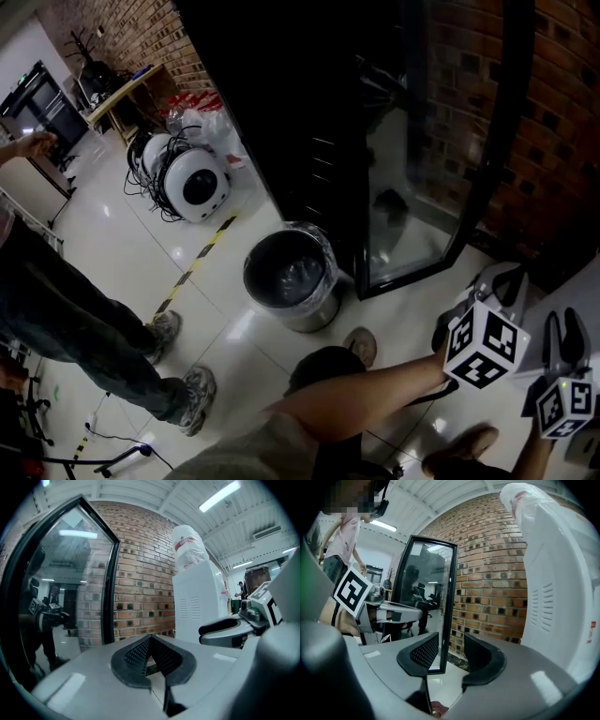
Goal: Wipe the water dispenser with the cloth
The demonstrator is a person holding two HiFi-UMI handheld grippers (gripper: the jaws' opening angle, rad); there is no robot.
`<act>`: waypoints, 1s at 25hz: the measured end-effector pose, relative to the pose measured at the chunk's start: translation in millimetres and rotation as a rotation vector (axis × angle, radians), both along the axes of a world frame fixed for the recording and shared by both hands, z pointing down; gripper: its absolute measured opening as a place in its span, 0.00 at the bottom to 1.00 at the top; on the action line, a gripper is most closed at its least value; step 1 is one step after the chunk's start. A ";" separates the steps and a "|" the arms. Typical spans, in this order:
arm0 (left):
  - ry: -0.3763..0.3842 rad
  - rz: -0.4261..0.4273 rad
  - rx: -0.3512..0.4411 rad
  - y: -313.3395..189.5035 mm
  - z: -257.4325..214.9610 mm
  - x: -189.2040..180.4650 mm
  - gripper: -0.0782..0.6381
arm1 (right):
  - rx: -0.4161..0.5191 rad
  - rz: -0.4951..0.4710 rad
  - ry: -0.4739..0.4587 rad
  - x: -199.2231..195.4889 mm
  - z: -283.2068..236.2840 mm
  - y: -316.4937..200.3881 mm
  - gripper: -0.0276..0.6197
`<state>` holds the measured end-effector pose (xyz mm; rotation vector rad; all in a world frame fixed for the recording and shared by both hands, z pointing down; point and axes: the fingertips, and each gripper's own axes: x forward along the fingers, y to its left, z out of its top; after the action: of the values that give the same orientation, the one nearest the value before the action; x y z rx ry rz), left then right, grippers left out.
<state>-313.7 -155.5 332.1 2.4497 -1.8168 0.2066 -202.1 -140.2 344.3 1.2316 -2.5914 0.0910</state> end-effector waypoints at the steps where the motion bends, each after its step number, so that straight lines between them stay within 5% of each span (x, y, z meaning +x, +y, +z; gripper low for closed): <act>1: 0.001 0.001 0.000 1.2 0.0 0.2 0.11 | -0.001 -0.001 0.003 0.2 0.5 1.1 0.32; 12: -0.007 -0.005 0.003 6.9 2.1 -10.8 0.11 | 0.030 -0.013 -0.028 -12.1 -5.1 3.3 0.33; 21: -0.005 -0.037 -0.005 -3.4 15.4 -25.5 0.11 | -0.015 -0.056 0.024 -19.3 14.7 -12.0 0.38; 25: -0.045 -0.042 -0.030 -9.0 50.1 -22.7 0.11 | -0.068 -0.122 0.120 -28.9 56.4 -22.6 0.42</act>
<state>-336.4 -164.5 382.2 2.4030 -1.8675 0.2865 -230.9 -162.8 400.6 1.0205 -2.5306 0.0772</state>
